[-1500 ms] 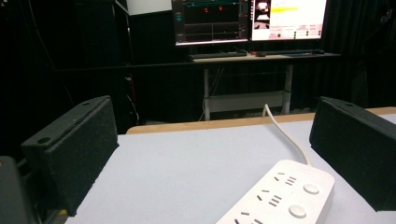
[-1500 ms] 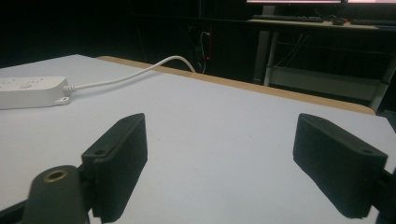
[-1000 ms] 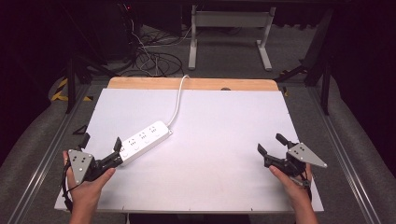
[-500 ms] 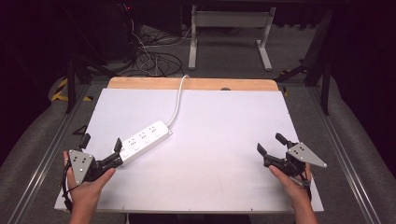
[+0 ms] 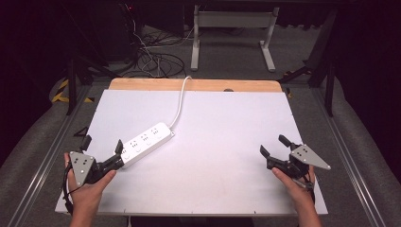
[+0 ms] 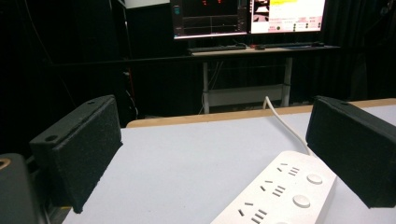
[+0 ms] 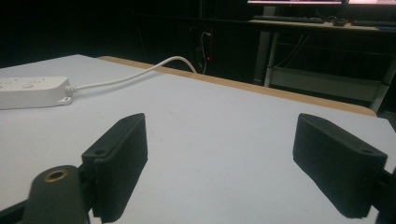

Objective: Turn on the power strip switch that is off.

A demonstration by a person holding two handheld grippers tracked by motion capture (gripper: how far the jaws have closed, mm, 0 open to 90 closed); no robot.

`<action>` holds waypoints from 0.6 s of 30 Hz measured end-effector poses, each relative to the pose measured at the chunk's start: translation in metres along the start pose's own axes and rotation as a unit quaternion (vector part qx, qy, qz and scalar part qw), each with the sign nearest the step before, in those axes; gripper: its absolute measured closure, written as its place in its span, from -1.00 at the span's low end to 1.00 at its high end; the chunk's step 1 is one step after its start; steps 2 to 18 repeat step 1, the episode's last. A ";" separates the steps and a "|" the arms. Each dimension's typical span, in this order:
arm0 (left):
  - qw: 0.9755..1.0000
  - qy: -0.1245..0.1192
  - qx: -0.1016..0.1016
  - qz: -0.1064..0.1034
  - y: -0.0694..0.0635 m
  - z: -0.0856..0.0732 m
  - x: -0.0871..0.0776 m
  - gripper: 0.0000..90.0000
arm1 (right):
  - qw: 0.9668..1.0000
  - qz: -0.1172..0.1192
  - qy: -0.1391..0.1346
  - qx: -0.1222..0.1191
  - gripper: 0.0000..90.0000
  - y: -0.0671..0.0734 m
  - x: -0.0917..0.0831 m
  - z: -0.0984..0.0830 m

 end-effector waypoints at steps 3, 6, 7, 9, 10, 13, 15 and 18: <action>1.000 0.000 -0.001 0.001 0.000 0.000 0.000 -0.91 | 1.000 0.000 0.000 0.000 -0.59 0.000 0.000 0.000; 1.000 0.000 -0.001 0.001 0.000 0.000 0.000 -0.91 | 1.000 0.000 0.000 0.000 -0.59 0.000 0.000 0.000; 1.000 0.000 -0.001 0.001 0.000 0.000 0.000 -0.91 | 1.000 0.000 0.000 0.000 -0.59 0.000 0.000 0.000; 1.000 0.000 -0.001 0.001 0.000 0.000 0.000 -0.91 | 1.000 0.000 0.000 0.000 -0.59 0.000 0.000 0.000; 1.000 0.000 -0.001 0.001 0.000 0.000 0.000 -0.91 | 1.000 0.000 0.000 0.000 -0.59 0.000 0.000 0.000; 1.000 0.000 -0.001 0.001 0.000 0.000 0.000 -0.91 | 1.000 0.000 0.000 0.000 -0.59 0.000 0.000 0.000; 1.000 0.000 -0.001 0.001 0.000 0.000 0.000 -0.91 | 1.000 0.000 0.000 0.000 -0.59 0.000 0.000 0.000; 1.000 0.000 -0.001 0.001 0.000 0.000 0.000 -0.91 | 1.000 0.000 0.000 0.000 -0.59 0.000 0.000 0.000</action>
Point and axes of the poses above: each handheld gripper's, and its own axes: x roughly forward along the jaws, z roughly out of its top, y roughly to its left, the point moved 3 cm from there along x, roughly forward along the jaws, and after that the axes turned 9 degrees about y, right-handed, at the moved point
